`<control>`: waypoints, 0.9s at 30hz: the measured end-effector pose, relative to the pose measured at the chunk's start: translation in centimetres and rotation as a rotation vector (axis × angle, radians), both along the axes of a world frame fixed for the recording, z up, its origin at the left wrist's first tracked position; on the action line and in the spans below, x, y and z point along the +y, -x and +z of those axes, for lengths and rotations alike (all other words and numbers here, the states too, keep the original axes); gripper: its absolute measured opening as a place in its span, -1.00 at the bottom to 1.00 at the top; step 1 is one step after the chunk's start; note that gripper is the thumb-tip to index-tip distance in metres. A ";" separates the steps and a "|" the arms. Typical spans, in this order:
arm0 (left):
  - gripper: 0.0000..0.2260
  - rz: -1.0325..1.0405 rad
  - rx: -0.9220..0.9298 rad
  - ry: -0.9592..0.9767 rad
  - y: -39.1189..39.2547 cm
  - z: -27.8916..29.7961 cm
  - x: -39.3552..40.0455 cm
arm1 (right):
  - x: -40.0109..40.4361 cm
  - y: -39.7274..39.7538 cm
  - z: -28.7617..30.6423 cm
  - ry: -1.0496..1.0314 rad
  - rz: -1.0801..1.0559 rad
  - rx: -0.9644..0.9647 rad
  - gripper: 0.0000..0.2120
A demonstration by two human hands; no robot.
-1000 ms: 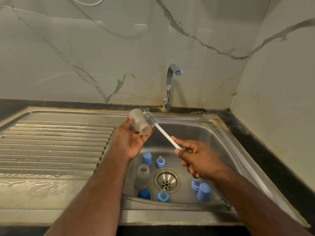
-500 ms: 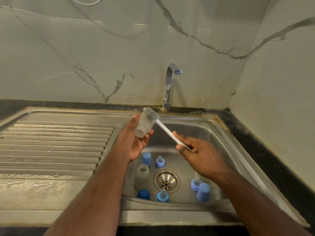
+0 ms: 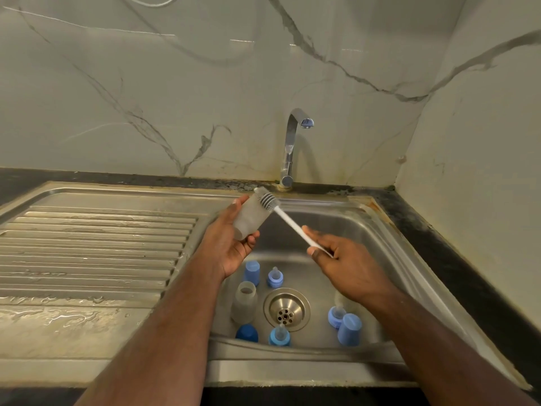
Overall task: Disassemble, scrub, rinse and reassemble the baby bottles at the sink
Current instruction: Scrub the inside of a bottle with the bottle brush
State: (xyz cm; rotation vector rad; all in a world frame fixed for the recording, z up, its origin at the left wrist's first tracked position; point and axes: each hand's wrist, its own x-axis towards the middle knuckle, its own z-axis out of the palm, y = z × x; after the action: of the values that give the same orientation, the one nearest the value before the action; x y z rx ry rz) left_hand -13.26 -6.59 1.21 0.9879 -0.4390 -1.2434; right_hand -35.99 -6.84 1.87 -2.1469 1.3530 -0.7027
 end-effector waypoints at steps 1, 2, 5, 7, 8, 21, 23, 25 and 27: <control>-0.74 -0.012 -0.011 0.001 0.0 0.0 0.0 | -0.2 0.1 0.0 -0.003 -0.034 0.003 -0.57; -0.75 -0.016 -0.018 -0.003 0.0 -0.1 0.0 | -0.2 0.2 0.0 -0.002 -0.039 0.006 -0.57; -0.68 -0.001 -0.018 -0.037 0.0 -0.3 -0.1 | 0.9 0.0 0.1 -0.028 0.050 0.003 -0.60; -0.65 -0.002 -0.027 -0.051 0.1 -0.3 -0.1 | 0.6 -0.1 0.1 -0.026 0.033 0.008 -0.60; -0.66 -0.008 -0.045 -0.051 0.1 -0.3 -0.1 | 0.2 -0.1 0.1 -0.014 -0.002 0.016 -0.58; -0.65 -0.011 -0.209 0.008 -0.2 -0.9 -0.7 | 0.2 0.4 0.2 -0.009 -0.044 0.029 -0.56; -0.61 0.007 -0.189 0.003 -0.3 -1.0 -0.9 | 0.2 0.4 0.3 -0.006 -0.047 0.029 -0.56; -0.54 0.053 -0.091 0.022 -0.6 -1.0 -1.1 | 0.2 0.2 0.3 -0.019 -0.042 0.018 -0.56; -0.45 0.125 0.037 0.072 -0.9 -1.0 -1.2 | 0.4 0.1 0.2 -0.060 -0.024 -0.006 -0.59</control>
State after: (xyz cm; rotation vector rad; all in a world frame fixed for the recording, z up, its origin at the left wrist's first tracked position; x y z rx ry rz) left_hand -12.31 -7.79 0.21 0.9164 -0.3844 -1.1243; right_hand -36.12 -6.45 2.03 -2.0831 1.3817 -0.6695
